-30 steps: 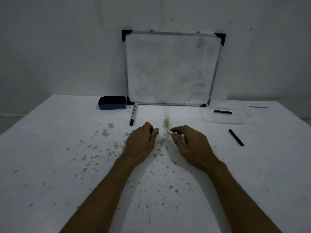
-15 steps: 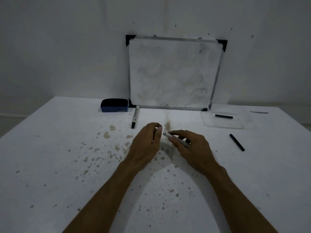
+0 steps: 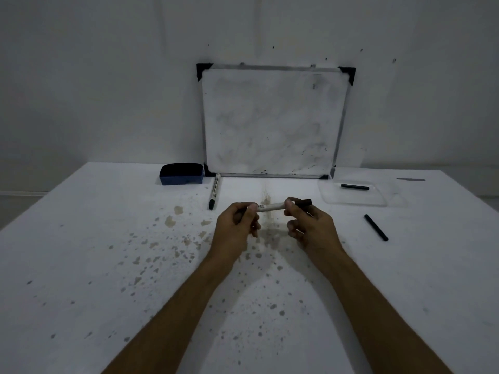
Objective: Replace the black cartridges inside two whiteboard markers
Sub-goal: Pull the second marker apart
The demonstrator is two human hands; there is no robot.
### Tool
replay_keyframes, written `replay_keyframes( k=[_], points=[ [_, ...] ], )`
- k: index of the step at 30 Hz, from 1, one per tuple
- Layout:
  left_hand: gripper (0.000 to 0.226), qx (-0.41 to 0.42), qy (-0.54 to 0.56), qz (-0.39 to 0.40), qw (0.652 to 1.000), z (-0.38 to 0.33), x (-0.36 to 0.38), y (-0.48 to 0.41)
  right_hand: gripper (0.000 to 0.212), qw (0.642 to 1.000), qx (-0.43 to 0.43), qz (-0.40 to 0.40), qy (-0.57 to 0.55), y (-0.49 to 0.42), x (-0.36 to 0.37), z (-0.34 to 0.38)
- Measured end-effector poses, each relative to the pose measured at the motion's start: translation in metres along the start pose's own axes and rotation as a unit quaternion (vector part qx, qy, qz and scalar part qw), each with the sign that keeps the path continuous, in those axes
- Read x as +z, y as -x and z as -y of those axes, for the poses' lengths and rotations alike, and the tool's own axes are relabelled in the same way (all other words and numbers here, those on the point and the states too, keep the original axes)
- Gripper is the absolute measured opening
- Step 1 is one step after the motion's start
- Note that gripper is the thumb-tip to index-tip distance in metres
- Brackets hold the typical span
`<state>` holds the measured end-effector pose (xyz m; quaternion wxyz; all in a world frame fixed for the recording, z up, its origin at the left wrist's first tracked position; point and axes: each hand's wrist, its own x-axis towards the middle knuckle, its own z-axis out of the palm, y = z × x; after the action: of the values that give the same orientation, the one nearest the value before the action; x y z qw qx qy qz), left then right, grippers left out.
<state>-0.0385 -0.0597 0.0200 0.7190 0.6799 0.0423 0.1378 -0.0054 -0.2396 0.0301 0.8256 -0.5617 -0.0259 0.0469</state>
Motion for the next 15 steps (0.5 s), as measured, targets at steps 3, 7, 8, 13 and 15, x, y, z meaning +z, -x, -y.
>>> replay_keyframes(
  k=[3, 7, 8, 13, 15],
  points=[
    [0.025, -0.083, 0.072, 0.043, 0.993, -0.003, 0.007, 0.004, 0.029, 0.999, 0.019, 0.026, 0.021, -0.002, 0.001, -0.004],
    [0.067, -0.307, 0.352, 0.13, 0.875, -0.007, 0.007, 0.006, 0.029, 0.996, 0.082, -0.012, 0.04, -0.004, 0.002, -0.005],
    [0.071, -0.329, 0.385, 0.141, 0.85, -0.005, 0.006, 0.007, 0.028, 0.995, 0.094, -0.024, 0.032, -0.003, 0.002, -0.003],
    [0.067, -0.345, 0.422, 0.165, 0.822, 0.002, 0.003, 0.006, 0.03, 0.99, -0.071, -0.073, 0.103, 0.008, 0.012, 0.009],
    [0.066, -0.346, 0.411, 0.176, 0.825, 0.003, 0.002, 0.003, 0.027, 0.953, -0.21, -0.059, 0.21, 0.02, 0.02, 0.006]
  ],
)
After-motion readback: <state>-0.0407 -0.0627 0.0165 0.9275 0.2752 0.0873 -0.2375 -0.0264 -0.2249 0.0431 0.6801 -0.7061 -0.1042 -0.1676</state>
